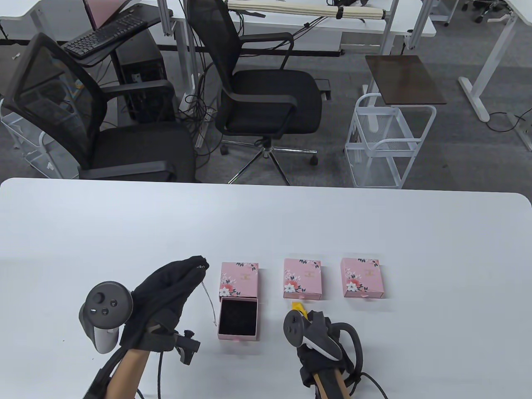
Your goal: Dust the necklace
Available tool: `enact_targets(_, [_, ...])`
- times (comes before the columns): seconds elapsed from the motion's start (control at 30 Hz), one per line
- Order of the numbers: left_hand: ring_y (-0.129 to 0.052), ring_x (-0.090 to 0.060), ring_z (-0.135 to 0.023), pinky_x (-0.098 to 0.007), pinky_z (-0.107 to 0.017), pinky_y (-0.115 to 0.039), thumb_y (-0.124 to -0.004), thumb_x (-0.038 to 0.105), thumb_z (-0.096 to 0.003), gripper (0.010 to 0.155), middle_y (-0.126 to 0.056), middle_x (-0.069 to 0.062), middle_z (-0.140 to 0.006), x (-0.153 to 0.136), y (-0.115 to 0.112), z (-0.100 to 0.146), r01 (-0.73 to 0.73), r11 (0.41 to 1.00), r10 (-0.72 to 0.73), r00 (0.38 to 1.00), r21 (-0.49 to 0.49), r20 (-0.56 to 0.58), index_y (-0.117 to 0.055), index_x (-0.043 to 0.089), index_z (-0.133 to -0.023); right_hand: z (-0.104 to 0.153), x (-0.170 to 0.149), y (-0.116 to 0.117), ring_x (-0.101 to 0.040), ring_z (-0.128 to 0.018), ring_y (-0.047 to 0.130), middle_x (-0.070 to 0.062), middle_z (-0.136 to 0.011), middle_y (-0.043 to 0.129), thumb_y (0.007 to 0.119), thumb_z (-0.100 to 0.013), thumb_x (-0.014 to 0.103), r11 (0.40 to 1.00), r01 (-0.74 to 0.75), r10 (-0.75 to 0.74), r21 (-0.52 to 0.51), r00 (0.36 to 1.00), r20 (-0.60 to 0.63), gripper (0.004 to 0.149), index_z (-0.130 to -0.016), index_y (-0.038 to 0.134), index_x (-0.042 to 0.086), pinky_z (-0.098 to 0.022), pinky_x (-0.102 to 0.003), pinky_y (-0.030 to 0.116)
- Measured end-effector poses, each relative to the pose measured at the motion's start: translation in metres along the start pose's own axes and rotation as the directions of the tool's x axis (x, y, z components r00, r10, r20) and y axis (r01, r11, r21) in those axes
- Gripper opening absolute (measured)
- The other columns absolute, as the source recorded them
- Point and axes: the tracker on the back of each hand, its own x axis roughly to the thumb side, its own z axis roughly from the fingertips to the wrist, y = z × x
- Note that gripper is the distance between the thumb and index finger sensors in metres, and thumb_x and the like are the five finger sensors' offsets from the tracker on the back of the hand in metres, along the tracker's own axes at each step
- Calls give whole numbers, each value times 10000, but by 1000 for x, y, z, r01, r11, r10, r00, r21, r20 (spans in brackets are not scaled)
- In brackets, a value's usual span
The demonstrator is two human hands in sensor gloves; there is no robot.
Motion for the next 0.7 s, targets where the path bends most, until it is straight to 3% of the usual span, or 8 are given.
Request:
enact_targets(0.13, [-978,-189,-614,-365,-429,-867,-890,453,-547,369,-1016,-6,-788,-2,-1,-1,2,1000,-2,1000,-3,-10,-940,279,-868,3,-3,-4,-418,-792,850,-246,-1029,721,783,-628,225,998,44,-44,-37,999,-3,514,-1107,602,179,-624,-532,742])
enact_targets(0.3, [-976,-194,-622,-370,-435,-866,-891,453,-545,369,-1016,-8,-791,-2,-2,0,7,1000,-7,1000,-7,-9,-940,280,-868,13,-8,-19,-406,-759,874,-243,-1007,742,791,-622,229,960,241,-237,-143,970,46,523,-1104,601,163,-603,-514,763])
enact_targets(0.57, [-963,-212,-659,-386,-459,-858,-896,455,-539,375,-1004,-16,-817,-2,-4,0,9,999,-9,1000,-35,3,-944,278,-866,37,4,-61,-404,-757,872,-245,-1007,735,787,-623,233,759,585,-515,-286,808,286,530,-1108,590,152,-598,-515,760])
enact_targets(0.7, [-954,-220,-677,-392,-472,-852,-895,456,-539,375,-992,-23,-838,0,-5,1,16,999,-15,1000,-39,10,-945,280,-865,44,17,-78,-409,-761,864,-244,-1011,728,783,-626,236,642,708,-592,-293,701,398,531,-1110,584,150,-602,-521,751])
